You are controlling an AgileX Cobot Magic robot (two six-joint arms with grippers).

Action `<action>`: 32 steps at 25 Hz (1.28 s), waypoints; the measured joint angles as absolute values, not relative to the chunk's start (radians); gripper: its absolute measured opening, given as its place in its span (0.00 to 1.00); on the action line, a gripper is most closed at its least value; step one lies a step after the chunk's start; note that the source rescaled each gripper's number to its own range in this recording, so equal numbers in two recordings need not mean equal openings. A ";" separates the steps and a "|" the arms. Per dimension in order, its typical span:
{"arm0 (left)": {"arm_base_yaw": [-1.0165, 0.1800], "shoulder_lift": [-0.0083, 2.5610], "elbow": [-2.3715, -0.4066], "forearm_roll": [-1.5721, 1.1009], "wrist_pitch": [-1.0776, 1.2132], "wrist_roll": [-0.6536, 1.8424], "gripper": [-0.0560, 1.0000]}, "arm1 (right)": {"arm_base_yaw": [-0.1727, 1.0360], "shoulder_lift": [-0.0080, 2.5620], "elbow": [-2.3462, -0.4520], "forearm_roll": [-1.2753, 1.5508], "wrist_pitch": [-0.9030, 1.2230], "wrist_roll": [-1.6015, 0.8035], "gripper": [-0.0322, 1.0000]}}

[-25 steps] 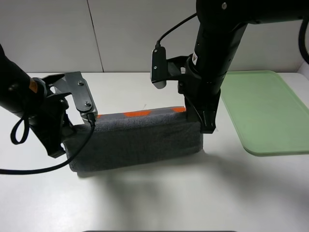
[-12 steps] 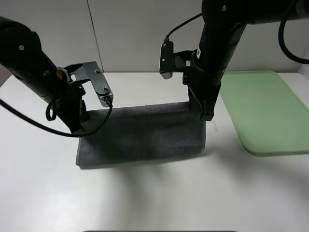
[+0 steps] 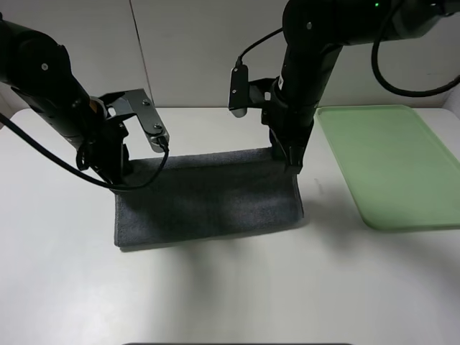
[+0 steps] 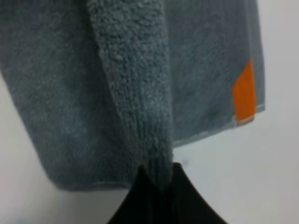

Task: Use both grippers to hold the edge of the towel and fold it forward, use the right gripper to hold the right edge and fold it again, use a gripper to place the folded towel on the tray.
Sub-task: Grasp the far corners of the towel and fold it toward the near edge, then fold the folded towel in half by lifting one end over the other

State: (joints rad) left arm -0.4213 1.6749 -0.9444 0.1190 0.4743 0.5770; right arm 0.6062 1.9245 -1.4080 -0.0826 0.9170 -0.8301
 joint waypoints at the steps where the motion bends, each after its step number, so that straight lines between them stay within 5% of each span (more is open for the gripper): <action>1: -0.414 1.675 -0.944 0.119 0.470 0.577 0.05 | 0.604 1.934 -1.423 -0.082 0.917 -0.830 0.03; 17: -0.344 1.678 -0.944 0.113 0.360 0.578 0.06 | 0.580 1.974 -1.461 -0.057 0.859 -0.822 0.03; 20: -0.342 1.678 -0.944 0.113 0.358 0.578 0.13 | 0.580 1.974 -1.461 -0.070 0.825 -0.799 0.05; 22: -0.338 1.678 -0.944 0.123 0.360 0.578 0.30 | 0.579 1.974 -1.461 -0.108 0.805 -0.737 0.27; 25: -0.337 1.678 -0.944 0.131 0.352 0.559 0.70 | 0.571 1.974 -1.461 -0.197 0.787 -0.572 0.81; 27: -0.337 1.678 -0.944 0.131 0.328 0.538 0.89 | 0.571 1.974 -1.461 -0.268 0.783 -0.486 0.93; 32: -0.337 1.678 -0.944 0.131 0.301 0.528 0.99 | 0.571 1.974 -1.461 -0.326 0.777 -0.391 1.00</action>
State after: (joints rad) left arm -0.3372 1.6778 -0.9444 0.1314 0.3008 0.5283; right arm 0.5706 1.9739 -1.4614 -0.3264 0.7770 -0.3908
